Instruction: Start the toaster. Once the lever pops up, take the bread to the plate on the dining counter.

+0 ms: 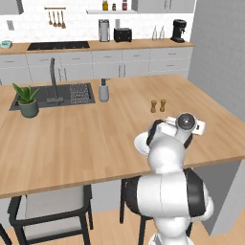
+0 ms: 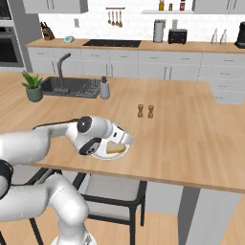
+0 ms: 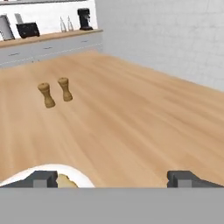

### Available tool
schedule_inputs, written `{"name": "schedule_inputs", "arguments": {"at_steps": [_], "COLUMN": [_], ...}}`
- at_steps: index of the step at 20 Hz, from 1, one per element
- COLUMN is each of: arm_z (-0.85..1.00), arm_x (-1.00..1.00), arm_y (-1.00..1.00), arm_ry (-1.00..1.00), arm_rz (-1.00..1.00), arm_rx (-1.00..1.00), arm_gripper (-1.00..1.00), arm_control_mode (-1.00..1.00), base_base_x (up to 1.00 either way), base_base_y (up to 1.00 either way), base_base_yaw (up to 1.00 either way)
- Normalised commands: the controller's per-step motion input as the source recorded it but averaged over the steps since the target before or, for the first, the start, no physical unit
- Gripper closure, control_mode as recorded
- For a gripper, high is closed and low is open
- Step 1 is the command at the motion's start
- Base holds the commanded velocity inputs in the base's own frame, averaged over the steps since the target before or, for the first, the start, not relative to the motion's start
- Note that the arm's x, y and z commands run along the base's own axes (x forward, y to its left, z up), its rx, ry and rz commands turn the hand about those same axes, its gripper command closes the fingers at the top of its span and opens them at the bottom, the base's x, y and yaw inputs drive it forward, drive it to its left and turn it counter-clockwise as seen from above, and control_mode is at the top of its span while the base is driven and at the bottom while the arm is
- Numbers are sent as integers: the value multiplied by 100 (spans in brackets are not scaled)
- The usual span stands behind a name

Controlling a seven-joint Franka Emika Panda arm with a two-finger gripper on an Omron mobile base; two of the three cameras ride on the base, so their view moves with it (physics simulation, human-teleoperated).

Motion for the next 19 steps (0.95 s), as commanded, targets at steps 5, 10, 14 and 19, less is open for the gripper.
{"name": "schedule_inputs", "arguments": {"at_steps": [5, 10, 14, 19], "arm_z": [100, 78, 14, 0], "arm_x": [0, -31, -93, -94], "arm_y": [0, 3, 50, 61], "arm_ry": [18, 21, 14, 5], "arm_rz": [10, 13, 26, 39], "arm_rx": [11, 6, 0, 0], "arm_gripper": [-100, -100, -100, -100], "arm_control_mode": [-100, -100, -100, -100], "base_base_x": [0, 0, 0, 0], "base_base_y": [0, 0, 0, 0], "base_base_yaw": [0, 0, 0, 0]}}
